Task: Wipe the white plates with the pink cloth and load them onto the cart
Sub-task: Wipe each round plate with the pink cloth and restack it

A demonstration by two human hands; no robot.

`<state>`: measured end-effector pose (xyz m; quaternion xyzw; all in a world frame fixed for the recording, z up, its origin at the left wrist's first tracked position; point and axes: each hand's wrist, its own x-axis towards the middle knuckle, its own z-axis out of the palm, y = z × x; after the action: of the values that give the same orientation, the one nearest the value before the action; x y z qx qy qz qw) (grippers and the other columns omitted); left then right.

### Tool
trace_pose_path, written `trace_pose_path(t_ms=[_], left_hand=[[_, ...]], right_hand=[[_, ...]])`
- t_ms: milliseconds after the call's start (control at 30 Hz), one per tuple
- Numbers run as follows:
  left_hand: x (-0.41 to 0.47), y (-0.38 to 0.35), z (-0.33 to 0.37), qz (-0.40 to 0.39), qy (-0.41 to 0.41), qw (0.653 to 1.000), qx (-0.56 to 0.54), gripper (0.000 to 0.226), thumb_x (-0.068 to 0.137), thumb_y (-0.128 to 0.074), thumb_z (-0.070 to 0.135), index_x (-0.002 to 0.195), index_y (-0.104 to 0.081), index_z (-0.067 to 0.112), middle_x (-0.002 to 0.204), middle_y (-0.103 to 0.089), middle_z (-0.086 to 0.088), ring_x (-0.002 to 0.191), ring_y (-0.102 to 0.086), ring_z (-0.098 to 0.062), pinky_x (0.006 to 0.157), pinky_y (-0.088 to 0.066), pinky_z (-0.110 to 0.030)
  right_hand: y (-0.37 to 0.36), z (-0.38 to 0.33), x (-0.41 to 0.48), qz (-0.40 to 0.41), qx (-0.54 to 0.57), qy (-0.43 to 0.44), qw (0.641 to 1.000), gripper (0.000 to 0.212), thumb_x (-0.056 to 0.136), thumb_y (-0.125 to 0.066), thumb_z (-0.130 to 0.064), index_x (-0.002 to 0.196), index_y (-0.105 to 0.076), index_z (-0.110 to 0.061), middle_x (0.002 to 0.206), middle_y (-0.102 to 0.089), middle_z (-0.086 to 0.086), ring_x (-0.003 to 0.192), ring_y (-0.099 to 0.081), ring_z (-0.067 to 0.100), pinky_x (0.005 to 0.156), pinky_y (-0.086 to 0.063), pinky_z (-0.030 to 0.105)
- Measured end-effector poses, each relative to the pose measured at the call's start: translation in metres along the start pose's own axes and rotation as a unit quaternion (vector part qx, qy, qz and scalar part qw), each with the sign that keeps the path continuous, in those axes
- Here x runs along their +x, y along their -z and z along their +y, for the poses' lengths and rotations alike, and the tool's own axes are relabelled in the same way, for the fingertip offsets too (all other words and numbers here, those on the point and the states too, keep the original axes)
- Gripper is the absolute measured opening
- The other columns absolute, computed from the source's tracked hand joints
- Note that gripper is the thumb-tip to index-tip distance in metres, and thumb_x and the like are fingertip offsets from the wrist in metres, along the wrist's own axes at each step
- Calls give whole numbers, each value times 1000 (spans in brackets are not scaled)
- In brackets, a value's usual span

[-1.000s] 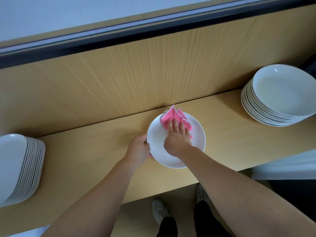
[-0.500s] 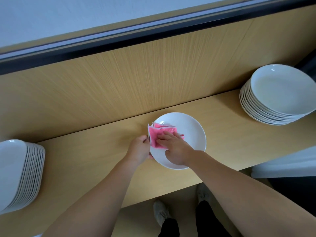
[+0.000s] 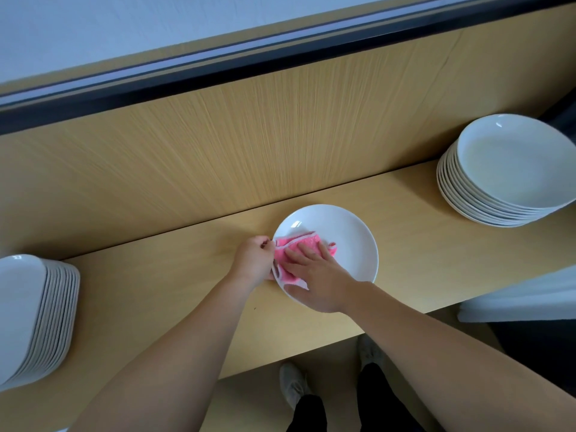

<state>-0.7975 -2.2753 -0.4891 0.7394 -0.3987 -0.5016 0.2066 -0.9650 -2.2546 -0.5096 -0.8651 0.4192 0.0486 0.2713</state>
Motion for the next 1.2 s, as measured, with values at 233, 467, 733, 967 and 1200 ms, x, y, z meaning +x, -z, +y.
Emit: trace_pose_path(t_ms=[233,467,733,967,1200], left_hand=[[8,-8,12,26,-37,984,174,19,87,-43,3,71,-52,11,62,-48,-2,62,-43,-24,57,-37,-29],[6,-12,13,34,-23,985,170,21,84,-41,1,95,-60,1,75,-55,-7,64,-44,-23,53,-33,-25],[-10,-10,13,72,-125,939,312,31,94,-46,8,125,-51,7,124,-53,-8,107,-55,-29,80,-45,-34],[-24,-17,-10,-78,-312,776,542,45,102,-37,25,146,-35,14,158,-24,-1,147,-17,-16,118,2,-32],[-18,-22,-3,-121,-263,715,636,52,101,-29,16,152,-22,10,162,-8,-5,148,-9,-16,120,2,-40]], right_hand=[[10,9,-13,-19,3,61,998,49,94,-42,-57,130,-57,-26,151,-38,-10,147,-13,16,118,14,47],[29,27,-53,-88,53,65,993,31,102,-40,-35,77,-56,-43,119,-61,-12,130,-38,6,120,2,38],[27,42,-62,8,46,64,997,29,91,-48,-37,102,-74,-32,110,-62,-19,124,-43,7,113,-25,37],[33,42,-58,-100,-117,-6,988,33,98,-42,-33,118,-68,-28,155,-31,2,148,-5,22,120,-13,38],[46,64,-47,-116,-291,6,950,32,95,-47,-27,123,-63,-31,155,-28,0,147,-14,25,119,-19,39]])
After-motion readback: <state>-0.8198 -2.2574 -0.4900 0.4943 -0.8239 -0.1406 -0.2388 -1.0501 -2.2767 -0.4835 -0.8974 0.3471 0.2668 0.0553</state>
